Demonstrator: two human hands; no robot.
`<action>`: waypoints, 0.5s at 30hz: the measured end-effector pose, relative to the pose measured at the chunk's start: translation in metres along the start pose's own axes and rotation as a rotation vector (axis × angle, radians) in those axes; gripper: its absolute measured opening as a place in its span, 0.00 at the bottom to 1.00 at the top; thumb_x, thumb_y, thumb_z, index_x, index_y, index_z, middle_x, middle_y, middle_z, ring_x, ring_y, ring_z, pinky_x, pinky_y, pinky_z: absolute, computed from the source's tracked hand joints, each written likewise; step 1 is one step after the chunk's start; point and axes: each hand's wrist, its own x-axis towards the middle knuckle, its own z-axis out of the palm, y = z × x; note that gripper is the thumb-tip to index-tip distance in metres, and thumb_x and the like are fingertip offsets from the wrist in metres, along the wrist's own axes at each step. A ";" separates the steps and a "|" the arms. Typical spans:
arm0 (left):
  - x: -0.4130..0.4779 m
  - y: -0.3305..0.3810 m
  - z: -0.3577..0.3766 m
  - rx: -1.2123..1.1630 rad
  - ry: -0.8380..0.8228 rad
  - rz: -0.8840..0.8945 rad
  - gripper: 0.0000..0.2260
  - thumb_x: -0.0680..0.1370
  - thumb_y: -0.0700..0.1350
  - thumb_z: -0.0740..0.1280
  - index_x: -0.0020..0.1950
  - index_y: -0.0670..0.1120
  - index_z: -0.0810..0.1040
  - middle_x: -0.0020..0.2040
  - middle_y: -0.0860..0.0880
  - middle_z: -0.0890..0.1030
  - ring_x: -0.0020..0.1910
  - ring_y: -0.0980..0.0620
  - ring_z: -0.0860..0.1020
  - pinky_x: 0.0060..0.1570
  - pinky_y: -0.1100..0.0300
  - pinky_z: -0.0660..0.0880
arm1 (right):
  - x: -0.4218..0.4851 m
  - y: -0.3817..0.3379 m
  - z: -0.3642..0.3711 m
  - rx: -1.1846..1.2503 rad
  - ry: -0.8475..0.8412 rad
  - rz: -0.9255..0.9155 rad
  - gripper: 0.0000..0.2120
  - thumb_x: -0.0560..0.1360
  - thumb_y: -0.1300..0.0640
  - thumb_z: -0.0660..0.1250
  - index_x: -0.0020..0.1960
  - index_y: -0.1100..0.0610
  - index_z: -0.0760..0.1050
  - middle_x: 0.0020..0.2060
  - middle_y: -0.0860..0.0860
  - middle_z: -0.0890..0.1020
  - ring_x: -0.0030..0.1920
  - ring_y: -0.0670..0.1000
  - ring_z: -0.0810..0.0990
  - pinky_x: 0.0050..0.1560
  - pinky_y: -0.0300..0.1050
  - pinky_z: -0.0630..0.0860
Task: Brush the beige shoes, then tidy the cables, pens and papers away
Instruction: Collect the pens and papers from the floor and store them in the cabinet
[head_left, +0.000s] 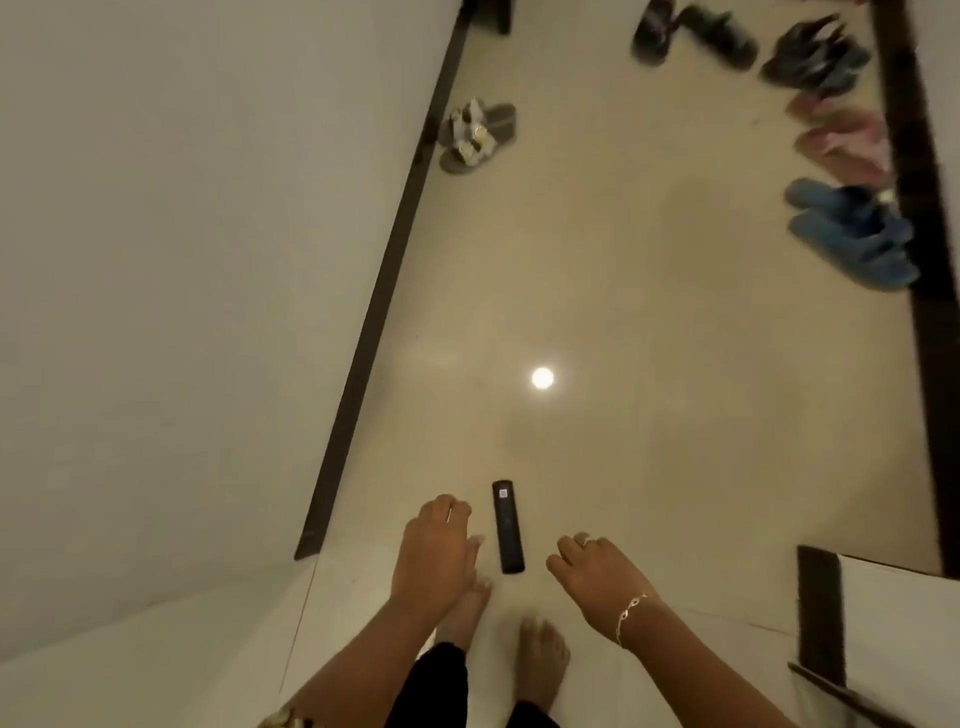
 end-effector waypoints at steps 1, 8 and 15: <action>0.014 -0.015 0.031 0.006 -0.056 -0.021 0.13 0.74 0.46 0.68 0.56 0.41 0.78 0.53 0.44 0.79 0.49 0.45 0.78 0.46 0.53 0.76 | 0.026 0.007 0.031 -0.025 -0.002 -0.065 0.23 0.35 0.61 0.76 0.30 0.53 0.78 0.26 0.51 0.77 0.25 0.49 0.76 0.23 0.37 0.70; 0.074 -0.105 0.194 0.126 -0.079 0.114 0.18 0.60 0.46 0.80 0.45 0.42 0.80 0.41 0.45 0.80 0.36 0.47 0.80 0.32 0.59 0.78 | 0.164 0.033 0.218 -0.228 0.102 -0.443 0.07 0.63 0.58 0.64 0.36 0.54 0.82 0.35 0.52 0.83 0.35 0.52 0.82 0.37 0.40 0.79; 0.077 -0.139 0.253 0.135 -0.106 0.104 0.19 0.62 0.48 0.79 0.48 0.42 0.79 0.45 0.44 0.81 0.38 0.47 0.81 0.33 0.57 0.78 | 0.215 0.041 0.291 -0.246 0.179 -0.674 0.09 0.65 0.55 0.69 0.44 0.50 0.82 0.50 0.52 0.83 0.53 0.54 0.82 0.57 0.51 0.76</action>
